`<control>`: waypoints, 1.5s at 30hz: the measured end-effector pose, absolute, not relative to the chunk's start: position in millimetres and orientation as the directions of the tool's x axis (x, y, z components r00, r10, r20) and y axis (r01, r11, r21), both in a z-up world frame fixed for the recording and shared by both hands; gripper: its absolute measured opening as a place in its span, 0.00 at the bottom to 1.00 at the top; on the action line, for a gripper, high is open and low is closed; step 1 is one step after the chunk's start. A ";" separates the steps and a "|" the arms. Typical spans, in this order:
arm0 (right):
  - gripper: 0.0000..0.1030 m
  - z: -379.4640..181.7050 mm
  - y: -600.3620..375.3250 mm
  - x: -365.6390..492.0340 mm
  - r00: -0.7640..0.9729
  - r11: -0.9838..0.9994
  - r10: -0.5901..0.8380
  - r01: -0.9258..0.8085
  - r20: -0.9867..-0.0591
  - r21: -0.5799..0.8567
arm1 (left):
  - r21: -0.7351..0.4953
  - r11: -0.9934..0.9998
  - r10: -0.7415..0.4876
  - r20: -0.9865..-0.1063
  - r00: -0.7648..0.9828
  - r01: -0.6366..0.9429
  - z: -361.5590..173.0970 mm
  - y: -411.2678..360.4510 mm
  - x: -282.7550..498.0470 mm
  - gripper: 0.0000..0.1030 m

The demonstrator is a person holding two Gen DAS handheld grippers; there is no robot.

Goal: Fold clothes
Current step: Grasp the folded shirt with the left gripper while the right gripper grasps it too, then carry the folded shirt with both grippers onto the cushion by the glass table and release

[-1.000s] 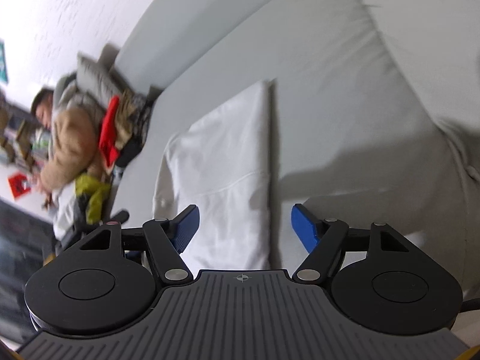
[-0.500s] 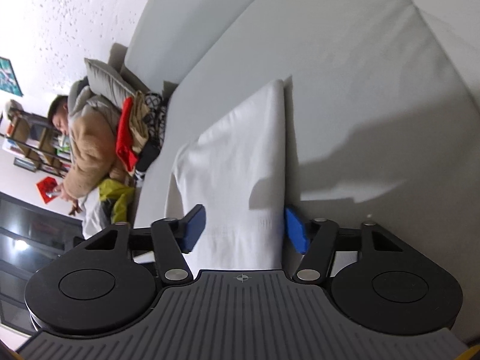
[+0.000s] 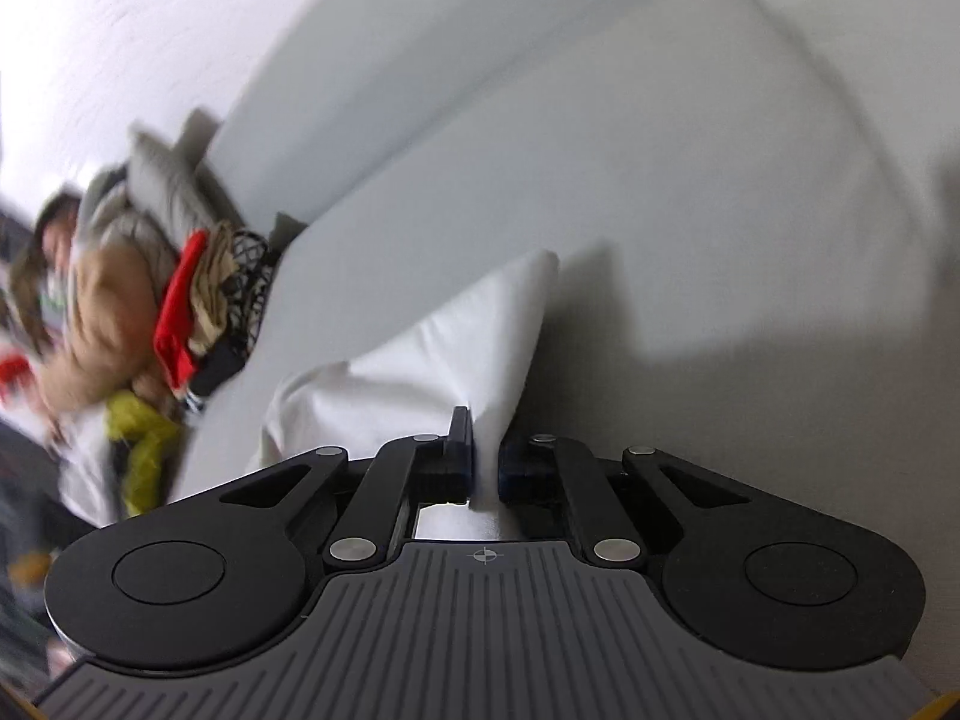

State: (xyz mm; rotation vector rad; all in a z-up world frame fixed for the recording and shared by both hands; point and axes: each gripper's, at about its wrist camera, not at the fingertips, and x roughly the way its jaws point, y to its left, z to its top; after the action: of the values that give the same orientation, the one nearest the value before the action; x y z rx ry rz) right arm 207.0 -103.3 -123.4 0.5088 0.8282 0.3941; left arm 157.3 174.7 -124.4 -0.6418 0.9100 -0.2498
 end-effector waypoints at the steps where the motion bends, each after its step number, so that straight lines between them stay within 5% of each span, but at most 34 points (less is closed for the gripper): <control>1: 0.06 -110.7 -103.5 197.5 0.641 0.819 0.511 -0.160 -0.574 0.551 | -0.579 0.815 -0.441 -0.649 0.620 -0.027 -112.8 167.1 149.5 0.09; 12: 0.06 9.1 -181.0 45.0 0.864 0.793 0.437 -0.239 -0.250 0.560 | -0.367 0.866 -0.457 -0.300 0.838 0.341 21.7 78.6 22.3 0.09; 19: 0.06 65.4 -259.6 -50.0 0.961 0.847 0.247 -0.152 -0.125 0.510 | -0.331 0.764 -0.633 -0.213 0.744 0.555 75.1 0.0 -8.6 0.09; 27: 0.06 63.7 -371.7 -66.1 0.964 0.856 0.032 0.110 -0.265 0.506 | -0.380 0.640 -0.768 -0.292 0.570 0.668 53.5 -130.3 27.8 0.09; 32: 0.06 23.0 -434.2 -9.2 0.921 0.832 -0.041 0.246 -0.386 0.498 | -0.439 0.638 -0.769 -0.397 0.501 0.632 11.6 -190.5 77.8 0.09; 37: 0.07 13.3 -465.0 60.2 0.908 0.854 -0.054 0.257 -0.415 0.452 | -0.466 0.660 -0.751 -0.401 0.524 0.589 -7.6 -208.2 124.2 0.10; 38: 0.10 6.8 -470.2 75.4 0.895 0.854 -0.058 0.275 -0.443 0.443 | -0.478 0.677 -0.735 -0.422 0.530 0.559 -13.8 -211.9 137.3 0.18; 40: 0.53 -9.5 -478.7 100.1 0.847 0.848 -0.106 0.351 -0.521 0.397 | -0.490 0.758 -0.651 -0.539 0.534 0.430 -34.7 -214.6 164.1 0.40; 41: 0.59 -18.9 -482.0 109.0 0.808 0.840 -0.154 0.410 -0.569 0.355 | -0.488 0.795 -0.605 -0.594 0.531 0.361 -45.3 -214.9 177.0 0.43; 45: 0.58 -39.3 -489.0 91.0 0.782 0.827 -0.177 0.448 -0.597 0.340 | -0.511 0.832 -0.534 -0.636 0.557 0.215 -69.4 -179.3 186.6 0.45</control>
State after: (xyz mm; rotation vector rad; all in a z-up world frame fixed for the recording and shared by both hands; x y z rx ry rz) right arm 91.0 -489.0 -39.3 0.4931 0.5816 -0.3527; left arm 186.6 -179.3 -69.5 -0.4018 0.8761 -0.4562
